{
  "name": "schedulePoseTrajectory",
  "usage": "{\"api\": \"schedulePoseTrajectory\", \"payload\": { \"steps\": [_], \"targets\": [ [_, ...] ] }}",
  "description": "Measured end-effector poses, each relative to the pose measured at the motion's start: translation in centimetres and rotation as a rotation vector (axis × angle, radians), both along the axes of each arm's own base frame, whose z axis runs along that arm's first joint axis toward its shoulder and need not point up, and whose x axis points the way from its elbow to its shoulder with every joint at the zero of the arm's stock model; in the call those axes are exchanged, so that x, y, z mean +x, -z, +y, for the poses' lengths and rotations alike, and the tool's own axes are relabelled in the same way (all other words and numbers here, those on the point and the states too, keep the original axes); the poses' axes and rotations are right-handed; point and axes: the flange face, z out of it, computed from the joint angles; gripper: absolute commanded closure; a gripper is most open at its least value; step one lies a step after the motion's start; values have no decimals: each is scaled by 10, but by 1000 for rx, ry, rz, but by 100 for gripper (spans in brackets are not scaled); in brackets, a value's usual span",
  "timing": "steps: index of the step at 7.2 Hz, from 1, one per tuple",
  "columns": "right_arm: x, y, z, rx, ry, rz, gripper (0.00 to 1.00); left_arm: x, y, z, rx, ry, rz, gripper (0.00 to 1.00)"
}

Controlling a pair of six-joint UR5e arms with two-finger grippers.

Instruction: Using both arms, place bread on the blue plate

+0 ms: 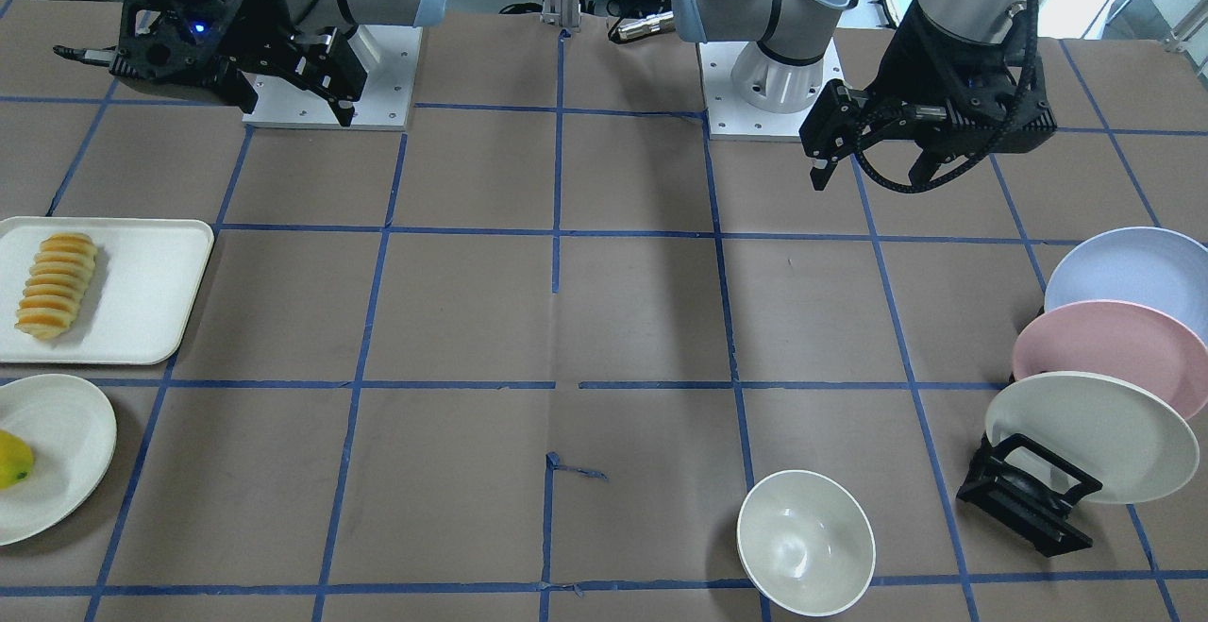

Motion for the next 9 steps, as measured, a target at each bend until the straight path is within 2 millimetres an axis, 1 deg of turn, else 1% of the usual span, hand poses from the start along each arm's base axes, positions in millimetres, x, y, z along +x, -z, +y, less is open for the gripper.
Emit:
{"api": "schedulePoseTrajectory", "payload": {
  "steps": [4, 5, 6, 7, 8, 9],
  "targets": [
    [-1, 2, 1, 12, 1, 6, 0, 2, -4, -1, -10, -7, 1, 0],
    [-4, 3, 0, 14, 1, 13, 0, 10, -9, -2, -20, -25, -1, 0],
    [-8, 4, -3, 14, 4, 17, 0, 29, -16, -4, -32, -66, -13, 0],
    [-18, 8, -9, 17, 18, 19, 0, 58, -23, -5, -39, -125, -29, 0],
    [-43, 13, -18, 27, 26, 12, 0, 99, -27, -4, -42, -207, -38, 0],
    [-83, 23, -28, 42, -1, -9, 0, 152, -28, -1, -39, -303, -42, 0]
  ]
}}
